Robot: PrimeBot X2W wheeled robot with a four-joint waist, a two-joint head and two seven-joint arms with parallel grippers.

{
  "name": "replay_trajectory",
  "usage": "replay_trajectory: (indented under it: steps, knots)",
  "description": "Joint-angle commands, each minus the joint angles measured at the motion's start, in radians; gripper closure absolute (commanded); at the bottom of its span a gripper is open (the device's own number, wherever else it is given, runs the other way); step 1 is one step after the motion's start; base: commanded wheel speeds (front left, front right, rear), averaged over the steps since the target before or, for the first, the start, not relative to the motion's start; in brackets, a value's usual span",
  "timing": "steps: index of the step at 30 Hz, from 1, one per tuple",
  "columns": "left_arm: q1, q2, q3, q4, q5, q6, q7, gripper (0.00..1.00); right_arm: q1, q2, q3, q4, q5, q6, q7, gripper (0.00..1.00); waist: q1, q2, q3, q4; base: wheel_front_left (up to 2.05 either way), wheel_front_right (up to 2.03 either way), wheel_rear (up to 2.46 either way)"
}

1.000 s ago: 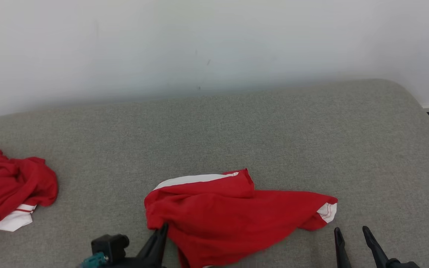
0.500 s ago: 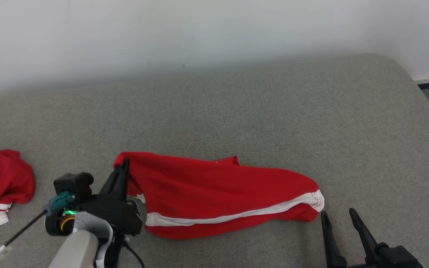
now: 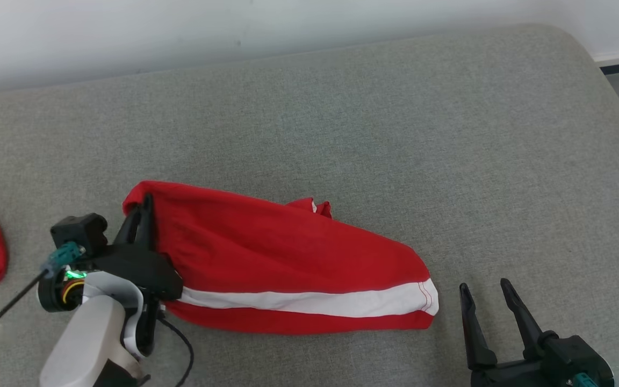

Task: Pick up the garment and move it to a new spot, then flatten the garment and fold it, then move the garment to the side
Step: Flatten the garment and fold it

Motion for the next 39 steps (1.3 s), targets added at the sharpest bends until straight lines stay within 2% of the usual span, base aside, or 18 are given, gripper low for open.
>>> replay_trajectory:
  steps: [1,6,13,22,28,34,39]
  knots:
    - [-0.008,-0.006,-0.008,0.012,0.014,-0.008,-0.013,0.0,-0.006,-0.001,-0.003,0.003,0.003,-0.002,-0.005,0.0,-0.0003,-0.0002,-0.007,0.011,0.0,0.0,0.0]
    - [0.033,-0.019,-0.027,0.027,0.036,-0.015,-0.04,0.0,0.003,0.0,-0.01,0.016,0.005,-0.003,-0.005,0.0,-0.0003,-0.0002,-0.05,0.042,0.0,0.0,0.0]
    - [0.126,-0.027,-0.033,-0.021,0.068,-0.019,-0.055,0.0,0.034,-0.011,-0.02,0.027,0.005,-0.002,-0.005,0.0,-0.0003,-0.0002,-0.118,0.084,0.0,0.0,0.0]
    - [0.397,-0.037,0.064,-0.313,0.187,0.028,-0.056,0.0,0.086,-0.037,-0.039,0.031,0.011,-0.002,-0.005,0.0,-0.0003,-0.0002,-0.216,0.119,0.0,0.0,0.0]
    - [0.591,-0.067,0.138,-0.512,0.3,0.013,-0.056,0.0,0.101,-0.039,-0.04,0.036,0.005,-0.003,-0.005,0.0,-0.0003,-0.0002,-0.257,0.143,0.0,0.0,0.0]
    - [0.703,-0.095,0.198,-0.575,0.372,-0.001,-0.056,0.0,0.113,-0.051,-0.034,0.052,-0.006,-0.003,-0.005,0.0,-0.0003,-0.0002,-0.292,0.157,0.0,0.0,0.0]
    - [0.763,-0.111,0.232,-0.575,0.41,-0.023,-0.056,0.0,0.128,-0.061,-0.035,0.063,-0.012,-0.002,-0.005,0.0,-0.0003,-0.0002,-0.312,0.166,0.0,0.0,0.0]
